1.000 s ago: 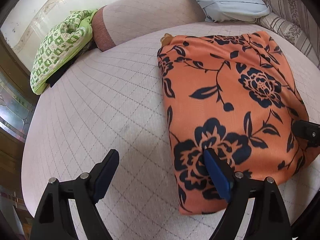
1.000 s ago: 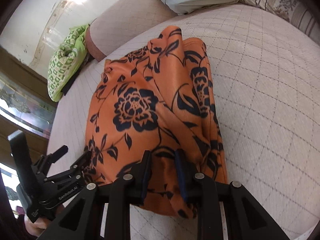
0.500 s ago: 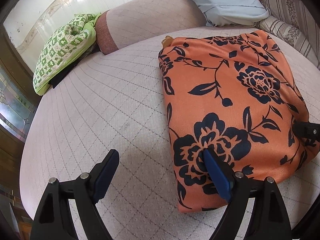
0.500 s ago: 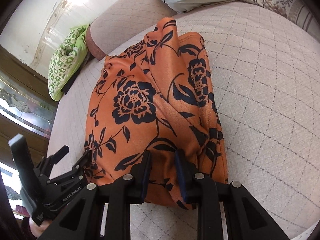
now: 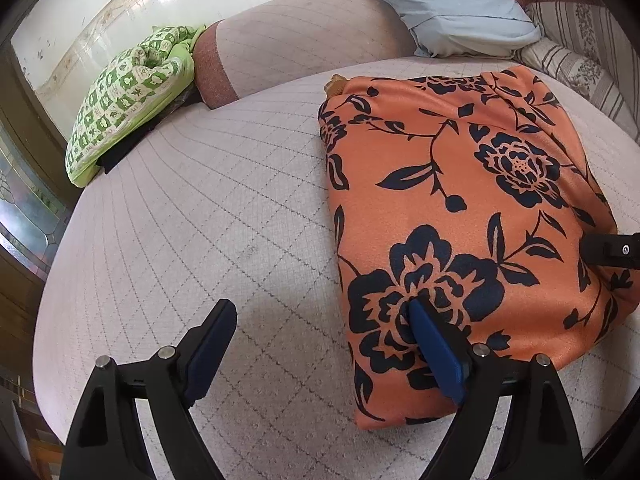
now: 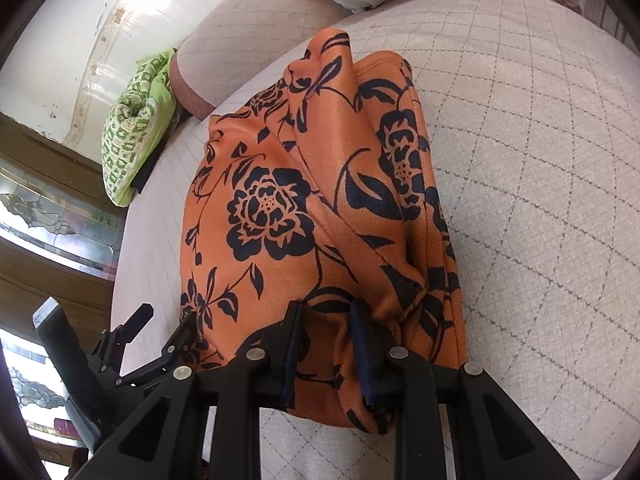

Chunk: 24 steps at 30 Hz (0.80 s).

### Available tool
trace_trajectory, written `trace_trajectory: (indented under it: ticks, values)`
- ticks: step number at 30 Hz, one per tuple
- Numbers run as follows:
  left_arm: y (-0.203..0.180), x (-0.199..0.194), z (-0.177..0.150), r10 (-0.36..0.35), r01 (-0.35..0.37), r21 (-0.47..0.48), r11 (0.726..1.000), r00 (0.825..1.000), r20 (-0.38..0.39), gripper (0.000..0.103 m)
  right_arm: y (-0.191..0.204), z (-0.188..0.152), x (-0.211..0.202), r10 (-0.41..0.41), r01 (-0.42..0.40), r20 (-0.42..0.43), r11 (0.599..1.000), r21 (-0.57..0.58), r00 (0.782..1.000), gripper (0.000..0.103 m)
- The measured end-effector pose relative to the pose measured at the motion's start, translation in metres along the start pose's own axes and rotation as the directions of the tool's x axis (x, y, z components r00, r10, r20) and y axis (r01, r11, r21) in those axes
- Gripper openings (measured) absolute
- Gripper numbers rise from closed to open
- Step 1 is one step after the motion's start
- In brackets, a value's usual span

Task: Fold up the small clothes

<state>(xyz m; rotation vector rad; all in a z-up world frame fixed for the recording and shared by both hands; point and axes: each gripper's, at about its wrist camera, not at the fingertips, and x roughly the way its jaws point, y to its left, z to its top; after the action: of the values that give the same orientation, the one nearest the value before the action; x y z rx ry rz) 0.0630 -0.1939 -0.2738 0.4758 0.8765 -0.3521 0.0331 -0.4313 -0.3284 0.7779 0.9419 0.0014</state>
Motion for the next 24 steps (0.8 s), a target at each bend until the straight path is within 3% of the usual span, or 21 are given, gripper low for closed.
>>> trace_trajectory:
  ticks: [11,14,16,18,19,20,22,24]
  values:
    - [0.017,0.012,-0.003,-0.099,0.100,-0.050,0.994,0.995,0.026,0.099,0.006,-0.002,0.001,-0.034,0.034,0.019,0.999,-0.023,0.999,0.028]
    - [0.028,0.020,-0.006,-0.162,0.166,-0.086,0.982,0.986,0.046,0.103,0.010,-0.005,0.001,-0.058,0.059,0.032,0.997,-0.046,0.998,0.028]
    - [0.042,0.031,-0.007,-0.274,0.277,-0.157,0.948,0.961,0.036,0.103,0.011,-0.006,0.001,-0.064,0.066,0.038,0.997,-0.049,0.997,0.028]
    - [0.059,0.043,0.002,-0.399,0.372,-0.301,0.878,0.917,-0.028,0.103,0.014,-0.007,0.001,-0.080,0.082,0.037,0.995,-0.057,0.996,0.028]
    - [0.064,0.044,0.006,-0.434,0.402,-0.332,0.853,0.901,-0.024,0.103,0.017,-0.006,0.001,-0.094,0.096,0.027,0.994,-0.060,0.995,0.028]
    - [0.068,0.042,0.011,-0.440,0.412,-0.333,0.848,0.898,-0.011,0.103,0.019,-0.004,-0.001,-0.109,0.109,0.015,0.992,-0.056,0.994,0.028]
    - [0.070,0.033,0.020,-0.384,0.376,-0.268,0.887,0.923,0.023,0.103,0.031,0.004,-0.008,-0.124,0.123,-0.018,0.991,-0.062,0.992,0.029]
    - [0.065,0.028,0.027,-0.350,0.354,-0.194,0.915,0.935,0.057,0.103,0.049,0.016,-0.016,-0.086,0.086,-0.004,0.992,-0.090,0.996,0.029]
